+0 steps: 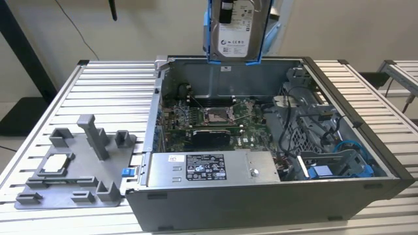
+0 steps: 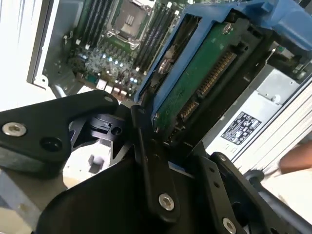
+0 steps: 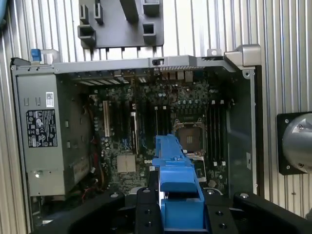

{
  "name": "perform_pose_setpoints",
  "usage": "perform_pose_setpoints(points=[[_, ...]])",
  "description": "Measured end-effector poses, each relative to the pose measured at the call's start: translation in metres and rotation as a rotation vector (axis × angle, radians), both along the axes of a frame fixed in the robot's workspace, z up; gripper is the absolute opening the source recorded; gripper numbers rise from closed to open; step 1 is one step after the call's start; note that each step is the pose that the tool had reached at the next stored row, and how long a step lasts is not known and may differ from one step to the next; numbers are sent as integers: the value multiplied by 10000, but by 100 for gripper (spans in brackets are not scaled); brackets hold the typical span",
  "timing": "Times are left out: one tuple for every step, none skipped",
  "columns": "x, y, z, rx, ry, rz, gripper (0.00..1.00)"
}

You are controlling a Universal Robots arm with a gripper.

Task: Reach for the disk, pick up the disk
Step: 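Pick up the disk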

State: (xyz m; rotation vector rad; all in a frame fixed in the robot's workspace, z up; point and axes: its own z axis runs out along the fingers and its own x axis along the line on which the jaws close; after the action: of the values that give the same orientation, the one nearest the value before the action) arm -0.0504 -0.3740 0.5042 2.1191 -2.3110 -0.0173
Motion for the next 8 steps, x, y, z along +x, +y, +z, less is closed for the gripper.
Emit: perform_pose_setpoints(points=[[40, 0, 0, 0, 0, 0, 0], [76, 0, 0, 1, 0, 0, 0], [115, 0, 0, 0, 0, 0, 0], [155, 0, 0, -1, 0, 0, 0], [192, 0, 0, 0, 0, -1, 0], [230, 0, 0, 0, 0, 0, 0], [268, 0, 0, 1, -1, 0, 0], [305, 0, 0, 1, 0, -1, 0]])
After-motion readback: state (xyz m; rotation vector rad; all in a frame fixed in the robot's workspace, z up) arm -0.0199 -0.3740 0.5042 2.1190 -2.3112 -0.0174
